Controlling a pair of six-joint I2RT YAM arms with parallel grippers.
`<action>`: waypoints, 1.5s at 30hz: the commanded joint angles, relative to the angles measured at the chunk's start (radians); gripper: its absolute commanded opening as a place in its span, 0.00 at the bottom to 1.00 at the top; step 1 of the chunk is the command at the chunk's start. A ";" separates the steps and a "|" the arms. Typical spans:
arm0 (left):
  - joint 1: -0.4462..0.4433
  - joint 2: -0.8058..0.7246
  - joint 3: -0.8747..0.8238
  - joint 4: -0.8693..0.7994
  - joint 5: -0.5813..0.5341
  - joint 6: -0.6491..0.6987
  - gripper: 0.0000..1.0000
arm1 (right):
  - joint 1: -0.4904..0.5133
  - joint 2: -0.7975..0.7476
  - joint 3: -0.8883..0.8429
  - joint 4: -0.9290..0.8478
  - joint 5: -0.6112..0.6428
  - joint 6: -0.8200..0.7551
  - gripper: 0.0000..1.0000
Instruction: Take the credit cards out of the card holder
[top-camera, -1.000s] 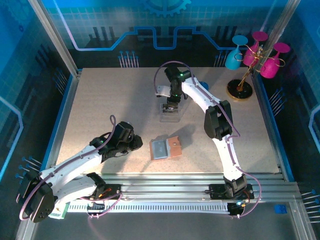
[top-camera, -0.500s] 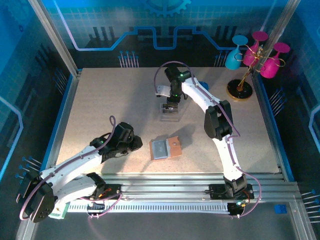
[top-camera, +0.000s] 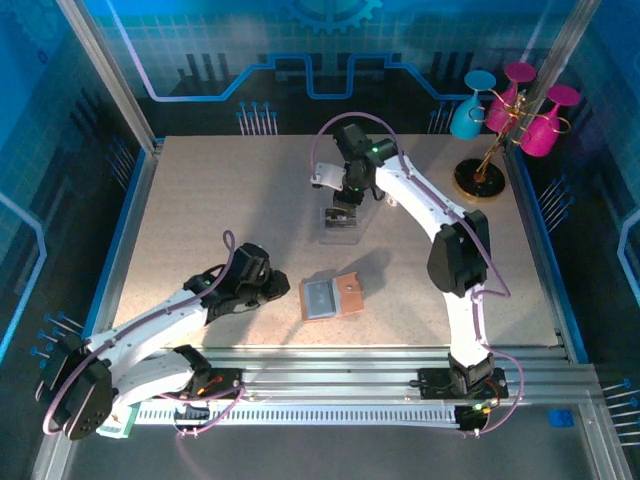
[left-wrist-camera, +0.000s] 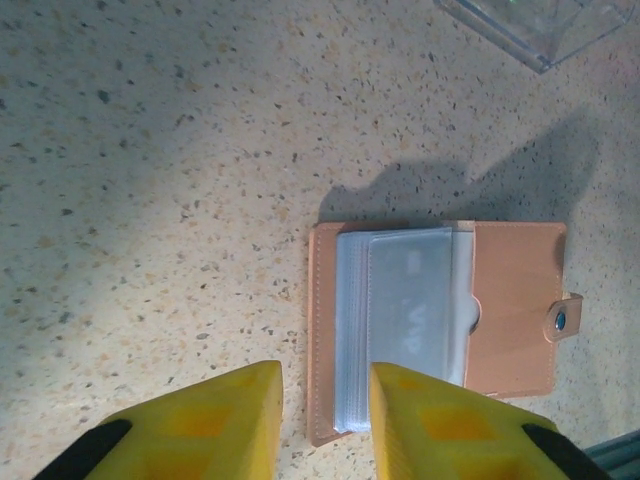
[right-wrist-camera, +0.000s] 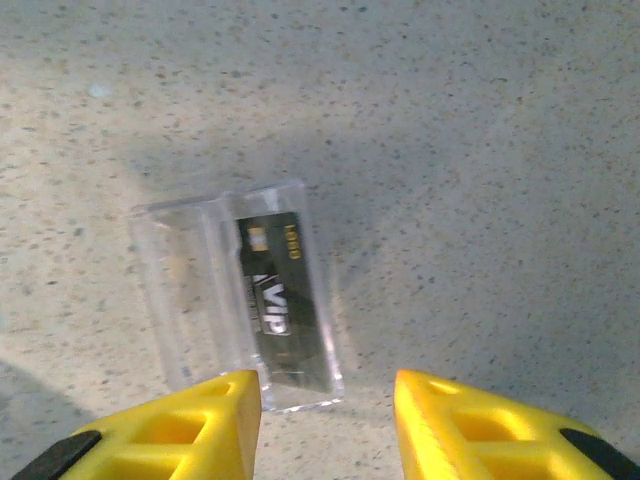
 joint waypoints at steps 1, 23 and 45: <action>0.010 0.041 -0.016 0.066 0.066 0.003 0.32 | 0.017 -0.089 -0.076 0.017 -0.066 0.125 0.41; 0.006 0.275 0.005 0.222 0.192 -0.007 0.34 | 0.006 -0.585 -0.839 0.401 -0.412 1.046 0.37; -0.029 0.426 0.063 0.341 0.234 -0.031 0.31 | 0.055 -0.658 -1.141 0.535 -0.483 1.286 0.35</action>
